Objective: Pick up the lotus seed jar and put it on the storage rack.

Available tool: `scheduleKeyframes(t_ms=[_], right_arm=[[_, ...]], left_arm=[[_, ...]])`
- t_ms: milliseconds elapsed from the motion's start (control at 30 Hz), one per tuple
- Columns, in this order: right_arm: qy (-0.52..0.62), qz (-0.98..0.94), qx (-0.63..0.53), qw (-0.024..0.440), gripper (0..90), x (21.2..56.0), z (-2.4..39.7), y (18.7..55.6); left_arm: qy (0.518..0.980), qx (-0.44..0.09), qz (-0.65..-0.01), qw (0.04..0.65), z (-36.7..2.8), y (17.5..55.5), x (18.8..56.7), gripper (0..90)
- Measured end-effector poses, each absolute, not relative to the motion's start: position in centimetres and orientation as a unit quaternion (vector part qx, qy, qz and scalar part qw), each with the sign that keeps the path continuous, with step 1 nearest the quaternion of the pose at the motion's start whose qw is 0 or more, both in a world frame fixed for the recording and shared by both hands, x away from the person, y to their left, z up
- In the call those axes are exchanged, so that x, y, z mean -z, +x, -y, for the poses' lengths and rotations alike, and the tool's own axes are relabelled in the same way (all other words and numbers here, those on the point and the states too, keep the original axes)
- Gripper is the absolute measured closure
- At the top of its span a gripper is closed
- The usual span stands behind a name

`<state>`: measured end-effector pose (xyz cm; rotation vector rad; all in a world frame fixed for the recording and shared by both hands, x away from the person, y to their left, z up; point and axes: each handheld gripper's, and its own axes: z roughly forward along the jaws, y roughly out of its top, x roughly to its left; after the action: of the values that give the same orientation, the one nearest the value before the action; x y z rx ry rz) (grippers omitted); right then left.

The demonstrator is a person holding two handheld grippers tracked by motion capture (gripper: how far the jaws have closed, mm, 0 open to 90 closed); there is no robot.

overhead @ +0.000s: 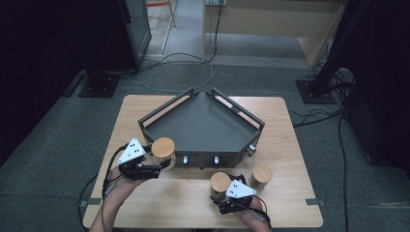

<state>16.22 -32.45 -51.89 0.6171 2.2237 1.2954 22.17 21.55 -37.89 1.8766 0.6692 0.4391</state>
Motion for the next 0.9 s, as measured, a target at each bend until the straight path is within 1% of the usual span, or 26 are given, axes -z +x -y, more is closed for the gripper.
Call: scheduleKeyframes(t_ms=[300, 900], right_arm=[[0.225, -0.815, -0.474, 0.244, 7.7, 51.87, 32.43, 16.24], [0.224, -0.817, -0.473, 0.243, 7.7, 51.82, 32.39, 16.25]], left_arm=[[0.784, -0.193, -0.277, 0.521, -21.29, 22.33, 37.76, 25.0], [0.778, -0.187, -0.278, 0.531, -21.65, 22.70, 37.38, 25.0]])
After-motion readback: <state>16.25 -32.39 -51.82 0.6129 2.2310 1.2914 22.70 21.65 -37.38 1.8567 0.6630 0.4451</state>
